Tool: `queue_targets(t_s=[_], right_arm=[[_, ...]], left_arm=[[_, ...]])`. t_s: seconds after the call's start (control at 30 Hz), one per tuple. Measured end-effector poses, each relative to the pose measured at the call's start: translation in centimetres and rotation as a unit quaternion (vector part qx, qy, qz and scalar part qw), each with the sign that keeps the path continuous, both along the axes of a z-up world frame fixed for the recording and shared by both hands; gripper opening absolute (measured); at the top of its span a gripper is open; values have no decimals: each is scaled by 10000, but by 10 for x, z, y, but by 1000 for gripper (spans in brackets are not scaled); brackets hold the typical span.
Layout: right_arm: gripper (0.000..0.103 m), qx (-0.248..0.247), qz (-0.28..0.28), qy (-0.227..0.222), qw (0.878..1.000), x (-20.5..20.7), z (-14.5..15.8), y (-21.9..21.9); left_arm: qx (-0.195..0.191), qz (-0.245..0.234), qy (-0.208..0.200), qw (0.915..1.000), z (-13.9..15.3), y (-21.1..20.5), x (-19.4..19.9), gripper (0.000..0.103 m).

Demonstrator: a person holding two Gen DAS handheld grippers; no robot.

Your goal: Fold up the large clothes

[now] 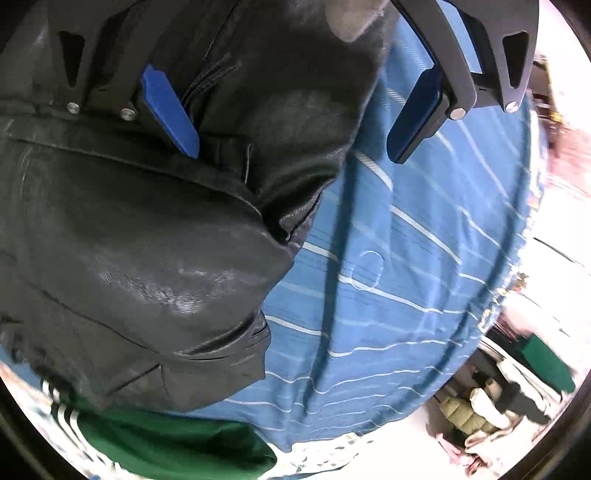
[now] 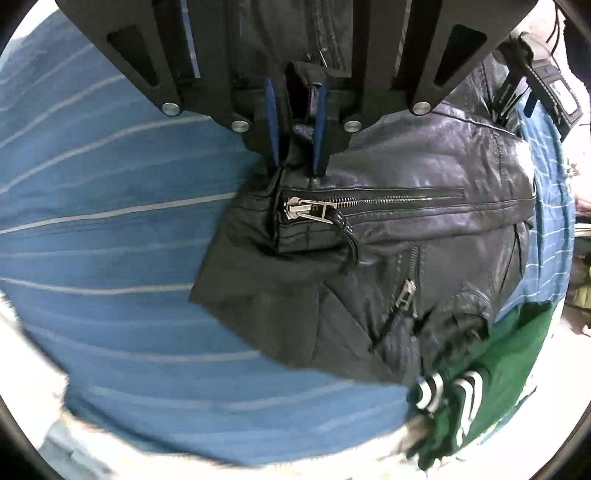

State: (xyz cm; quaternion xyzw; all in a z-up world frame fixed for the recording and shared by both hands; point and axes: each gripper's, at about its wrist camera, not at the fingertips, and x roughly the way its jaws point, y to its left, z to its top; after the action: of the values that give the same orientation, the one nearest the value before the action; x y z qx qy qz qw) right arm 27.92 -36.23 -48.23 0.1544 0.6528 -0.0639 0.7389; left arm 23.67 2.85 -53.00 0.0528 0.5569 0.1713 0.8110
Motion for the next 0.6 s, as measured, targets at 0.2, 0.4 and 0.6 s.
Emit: queue_targets(t_s=[0.2, 0.4, 0.6], right_arm=[[18, -513, -116, 381, 9979, 6, -24, 12], [21, -763, 140, 767, 9940, 25, -45, 22], [22, -758, 175, 822, 9936, 25, -46, 24]], left_arm=[[-1233, 304, -158, 9918, -2, 23, -6, 103], [-643, 625, -275, 9956, 50, 21, -15, 103], [-602, 909, -414, 9932, 67, 15, 25, 103]])
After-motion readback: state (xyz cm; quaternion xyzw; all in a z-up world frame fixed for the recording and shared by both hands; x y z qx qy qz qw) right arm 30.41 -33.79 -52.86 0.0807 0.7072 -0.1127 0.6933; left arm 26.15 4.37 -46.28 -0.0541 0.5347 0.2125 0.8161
